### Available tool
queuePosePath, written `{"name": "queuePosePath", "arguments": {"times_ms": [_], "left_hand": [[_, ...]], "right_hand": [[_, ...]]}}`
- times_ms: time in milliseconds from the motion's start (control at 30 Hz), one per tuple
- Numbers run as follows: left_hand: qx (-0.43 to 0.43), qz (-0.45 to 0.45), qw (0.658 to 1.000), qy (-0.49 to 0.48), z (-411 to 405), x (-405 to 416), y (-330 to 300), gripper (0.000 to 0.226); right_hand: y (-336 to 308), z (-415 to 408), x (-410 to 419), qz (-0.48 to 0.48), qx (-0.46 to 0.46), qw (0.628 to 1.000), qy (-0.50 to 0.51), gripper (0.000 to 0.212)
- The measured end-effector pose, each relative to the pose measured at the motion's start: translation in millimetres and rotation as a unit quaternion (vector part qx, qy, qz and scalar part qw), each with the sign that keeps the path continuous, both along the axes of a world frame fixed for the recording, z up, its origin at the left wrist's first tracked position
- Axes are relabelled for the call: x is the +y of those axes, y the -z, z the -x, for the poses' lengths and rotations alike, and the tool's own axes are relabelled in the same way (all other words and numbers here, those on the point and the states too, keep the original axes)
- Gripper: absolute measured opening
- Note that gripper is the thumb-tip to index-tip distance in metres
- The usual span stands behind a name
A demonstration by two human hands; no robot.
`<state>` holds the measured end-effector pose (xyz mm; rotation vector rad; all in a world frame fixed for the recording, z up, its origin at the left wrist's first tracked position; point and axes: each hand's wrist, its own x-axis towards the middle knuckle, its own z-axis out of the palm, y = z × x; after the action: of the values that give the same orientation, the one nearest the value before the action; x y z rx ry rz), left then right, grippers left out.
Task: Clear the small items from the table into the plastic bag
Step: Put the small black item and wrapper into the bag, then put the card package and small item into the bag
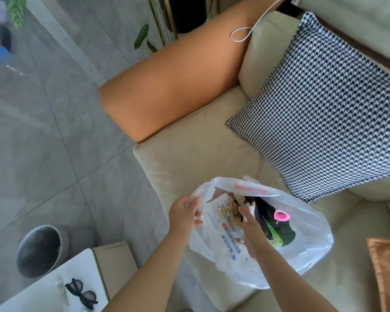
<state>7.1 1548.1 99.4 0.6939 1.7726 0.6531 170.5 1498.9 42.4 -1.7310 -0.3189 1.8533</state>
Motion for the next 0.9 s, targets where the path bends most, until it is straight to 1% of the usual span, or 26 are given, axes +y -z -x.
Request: {"name": "queuePosePath", "arguments": {"times_ms": [67, 133, 200, 300, 367, 467, 500, 600, 633, 733, 800, 833, 900], "left_hand": [[0.015, -0.018, 1.0, 0.0, 8, 13, -10, 0.019], [0.019, -0.029, 0.999, -0.005, 19, 24, -19, 0.021], [0.012, -0.031, 0.999, -0.005, 25, 27, -28, 0.023], [-0.029, -0.014, 0.999, -0.01, 31, 12, -36, 0.028], [-0.041, -0.006, 0.999, -0.007, 33, -2, -41, 0.029], [-0.004, 0.007, 1.0, 0.028, 37, -21, -52, 0.036], [-0.003, 0.011, 0.999, 0.037, 39, -29, -59, 0.039], [-0.012, 0.021, 0.999, 0.047, 49, -54, -81, 0.059], [-0.015, 0.018, 0.999, 0.048, 53, -64, -89, 0.06], [-0.018, 0.014, 0.998, 0.062, 66, -98, -114, 0.055], [-0.02, 0.014, 0.996, 0.087, 74, -123, -132, 0.046], [-0.02, 0.014, 0.994, 0.103, 79, -137, -138, 0.037], [0.005, 0.011, 0.989, 0.148, 89, -165, -151, 0.008]], "right_hand": [[-6, 10, 5, 0.004, 0.034, 0.999, -0.004, 0.059], [-11, 21, 11, -0.001, 0.039, 0.999, -0.033, 0.06], [-14, 27, 15, -0.007, 0.008, 0.998, -0.056, 0.056], [-20, 25, 10, -0.008, -0.036, 0.998, -0.059, 0.053], [-31, 19, 1, -0.008, -0.054, 0.997, -0.06, 0.049], [-54, 13, -16, -0.007, -0.082, 0.996, -0.043, 0.042], [-62, 12, -24, -0.009, -0.091, 0.995, -0.033, 0.04], [-90, 14, -48, -0.023, -0.111, 0.994, -0.007, 0.034], [-102, 16, -55, -0.034, -0.115, 0.993, -0.005, 0.034], [-135, 30, -82, -0.06, -0.133, 0.989, -0.016, 0.035], [-156, 46, -100, -0.082, -0.145, 0.985, -0.049, 0.035], [-165, 54, -109, -0.097, -0.155, 0.981, -0.069, 0.034], [-183, 72, -126, -0.125, -0.179, 0.969, -0.117, 0.032]]}}
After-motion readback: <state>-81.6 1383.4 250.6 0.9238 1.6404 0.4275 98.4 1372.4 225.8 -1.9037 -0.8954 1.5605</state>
